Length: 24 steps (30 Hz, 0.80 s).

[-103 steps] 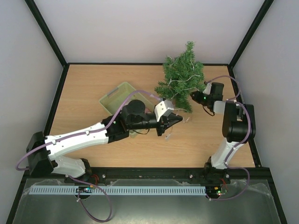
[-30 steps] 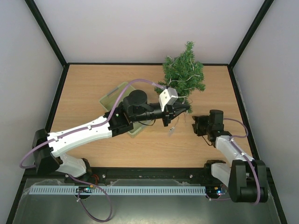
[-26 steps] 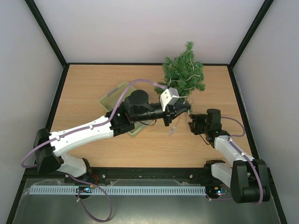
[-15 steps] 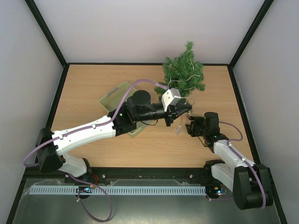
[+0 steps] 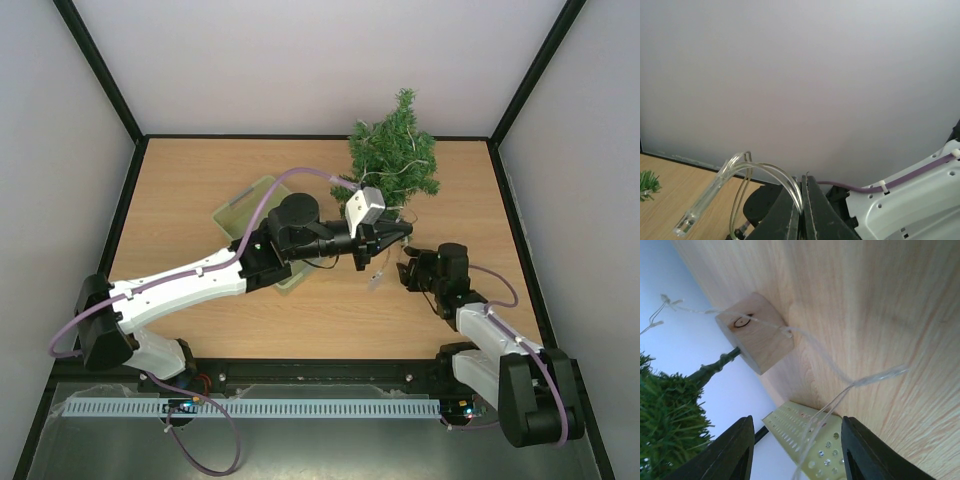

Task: Decorate the small christmas tree
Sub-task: Wrap the decoration item around the Christmas tree.

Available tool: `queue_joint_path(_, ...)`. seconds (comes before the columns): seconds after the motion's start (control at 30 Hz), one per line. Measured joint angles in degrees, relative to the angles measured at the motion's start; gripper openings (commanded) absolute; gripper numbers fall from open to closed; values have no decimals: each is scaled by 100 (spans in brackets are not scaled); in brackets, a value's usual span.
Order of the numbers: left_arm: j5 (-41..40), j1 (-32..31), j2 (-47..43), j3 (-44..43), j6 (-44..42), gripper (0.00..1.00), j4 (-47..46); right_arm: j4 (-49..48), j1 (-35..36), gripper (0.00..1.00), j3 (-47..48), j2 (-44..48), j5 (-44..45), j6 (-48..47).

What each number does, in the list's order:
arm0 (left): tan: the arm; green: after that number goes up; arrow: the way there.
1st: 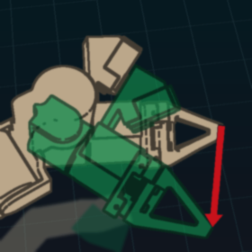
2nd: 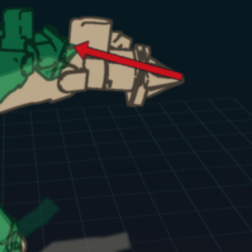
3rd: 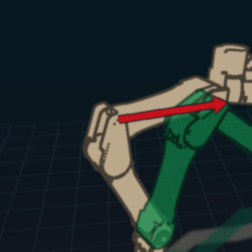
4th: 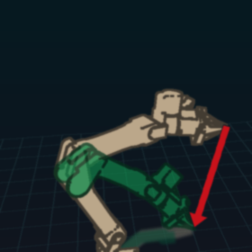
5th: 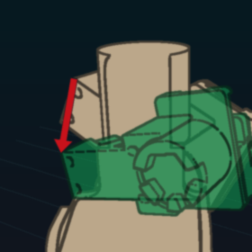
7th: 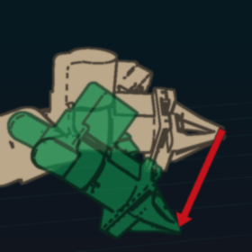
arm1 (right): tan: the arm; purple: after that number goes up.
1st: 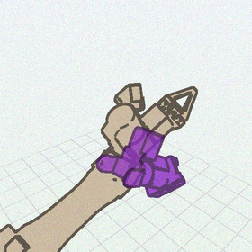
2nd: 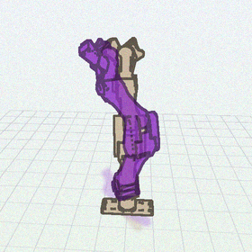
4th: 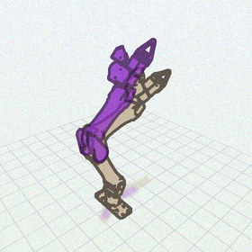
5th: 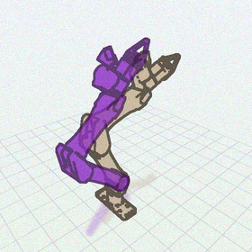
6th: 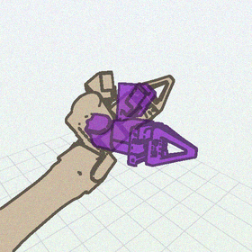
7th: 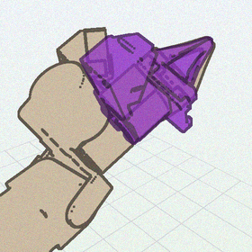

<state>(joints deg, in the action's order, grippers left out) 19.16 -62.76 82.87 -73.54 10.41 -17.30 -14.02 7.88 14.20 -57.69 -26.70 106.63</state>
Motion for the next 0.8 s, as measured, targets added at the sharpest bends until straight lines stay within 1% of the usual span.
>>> queue_joint_path(0.37, 192, -26, -118, 140, 304, 3, -483, -455, 20, 47, -164, -251, 13, 271)
queue_joint_path(0.8, 297, -61, -118, 302, 417, 2, -776, -1263, 378, 47, -195, -870, -39, 595)
